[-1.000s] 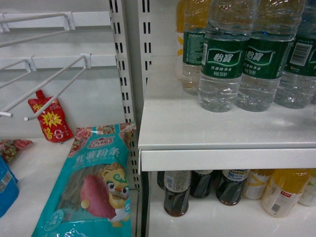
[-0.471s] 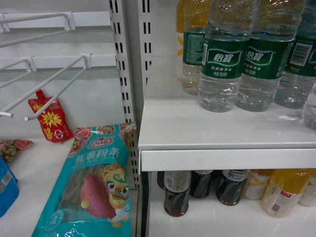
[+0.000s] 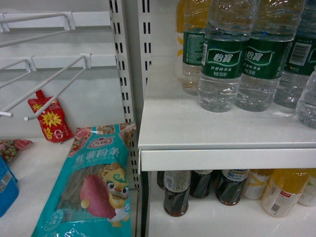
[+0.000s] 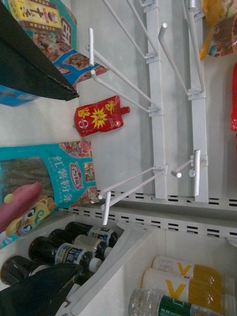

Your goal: Move water from second to third shelf

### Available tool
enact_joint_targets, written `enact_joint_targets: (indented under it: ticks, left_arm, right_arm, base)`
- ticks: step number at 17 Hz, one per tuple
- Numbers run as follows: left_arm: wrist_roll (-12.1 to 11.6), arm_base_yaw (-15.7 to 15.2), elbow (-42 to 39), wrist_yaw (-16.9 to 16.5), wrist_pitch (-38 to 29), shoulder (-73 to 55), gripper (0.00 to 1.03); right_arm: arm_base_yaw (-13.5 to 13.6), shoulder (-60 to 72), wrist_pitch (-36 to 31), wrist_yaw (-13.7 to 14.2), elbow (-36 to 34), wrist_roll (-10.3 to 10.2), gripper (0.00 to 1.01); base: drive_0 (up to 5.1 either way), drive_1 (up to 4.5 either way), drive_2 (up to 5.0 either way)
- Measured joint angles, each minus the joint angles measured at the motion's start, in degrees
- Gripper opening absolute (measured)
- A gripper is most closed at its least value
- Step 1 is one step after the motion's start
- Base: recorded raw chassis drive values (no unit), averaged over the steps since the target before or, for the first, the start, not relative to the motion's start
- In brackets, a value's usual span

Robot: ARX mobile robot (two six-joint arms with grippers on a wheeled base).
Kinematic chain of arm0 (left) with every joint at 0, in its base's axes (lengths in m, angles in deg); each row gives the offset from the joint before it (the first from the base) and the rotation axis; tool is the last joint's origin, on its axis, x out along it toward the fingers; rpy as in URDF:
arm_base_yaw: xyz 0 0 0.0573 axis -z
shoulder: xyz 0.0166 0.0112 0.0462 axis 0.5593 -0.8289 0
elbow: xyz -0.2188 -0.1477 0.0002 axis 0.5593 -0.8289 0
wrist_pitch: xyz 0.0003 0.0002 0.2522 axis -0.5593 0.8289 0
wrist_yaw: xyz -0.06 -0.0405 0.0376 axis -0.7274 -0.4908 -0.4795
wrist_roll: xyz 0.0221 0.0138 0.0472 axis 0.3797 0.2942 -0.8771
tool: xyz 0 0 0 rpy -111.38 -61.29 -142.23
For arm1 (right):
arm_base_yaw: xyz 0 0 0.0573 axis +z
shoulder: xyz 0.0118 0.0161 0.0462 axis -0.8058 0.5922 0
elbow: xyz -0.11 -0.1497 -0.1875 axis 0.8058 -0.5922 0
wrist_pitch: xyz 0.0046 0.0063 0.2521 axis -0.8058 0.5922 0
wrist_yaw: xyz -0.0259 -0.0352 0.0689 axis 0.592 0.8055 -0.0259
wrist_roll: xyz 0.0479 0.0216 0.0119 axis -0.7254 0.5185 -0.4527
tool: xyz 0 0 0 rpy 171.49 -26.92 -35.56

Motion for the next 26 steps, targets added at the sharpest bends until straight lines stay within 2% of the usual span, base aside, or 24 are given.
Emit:
enact_joint_targets:
  ticks: [5, 7, 8, 10, 12, 14, 17, 20, 21, 22, 23, 26]
  left_arm:
    - [0.00, 0.00, 0.00, -0.02, 0.00, 0.00, 0.98]
    - [0.00, 0.00, 0.00, -0.02, -0.02, 0.00, 0.98]
    - [0.00, 0.00, 0.00, 0.00, 0.00, 0.00, 0.98]
    - [0.00, 0.00, 0.00, -0.02, 0.00, 0.00, 0.98]
    - [0.00, 0.00, 0.00, 0.00, -0.02, 0.00, 0.98]
    - [0.00, 0.00, 0.00, -0.02, -0.02, 0.00, 0.98]
    - [0.00, 0.00, 0.00, 0.00, 0.00, 0.00, 0.98]
    - [0.00, 0.00, 0.00, 0.00, 0.00, 0.00, 0.98]
    - [0.00, 0.00, 0.00, -0.02, -0.02, 0.00, 0.98]
    - [0.00, 0.00, 0.00, -0.02, 0.00, 0.00, 0.98]
    - [0.00, 0.00, 0.00, -0.02, -0.02, 0.00, 0.98]
    - [0.00, 0.00, 0.00, 0.00, 0.00, 0.00, 0.98]
  right_arm:
    - [0.02, 0.17, -0.48, 0.00, 0.00, -0.02, 0.40]
    - [0.15, 0.17, -0.44, 0.00, -0.02, -0.02, 0.55]
    - [0.37, 0.20, -0.79, -0.11, -0.02, 0.00, 0.68]
    - [0.37, 0.17, -1.99, -0.39, 0.26, 0.00, 0.86]
    - [0.37, 0.17, -1.95, -0.46, 0.28, -0.02, 1.00]
    - [0.37, 0.17, -1.99, -0.74, 0.28, 0.00, 0.98]
    - [0.39, 0.04, -2.40, -1.07, 0.28, 1.07, 0.98]
    - [0.76, -1.29, -2.38, -1.05, 0.24, 3.32, 0.98]
    - [1.25, -3.52, -1.90, -0.96, -0.28, 4.63, 0.98]
    - [1.90, -6.73, -1.22, -0.28, -3.32, 6.47, 0.98]
    - [1.46, -11.41, -0.57, 0.26, -5.97, 7.39, 0.98]
    - [1.44, -14.84, 0.94, 0.46, -7.30, 7.58, 0.98]
  base:
    - [0.0, 0.00, 0.0]
    - [0.0, 0.00, 0.0]
    - [0.0, 0.00, 0.0]
    - [0.0, 0.00, 0.0]
    - [0.0, 0.00, 0.0]
    - [0.0, 0.00, 0.0]
    - [0.0, 0.00, 0.0]
    - [0.0, 0.00, 0.0]
    - [0.0, 0.00, 0.0]
    - [0.0, 0.00, 0.0]
    - [0.0, 0.00, 0.0]
    - [0.0, 0.00, 0.0]
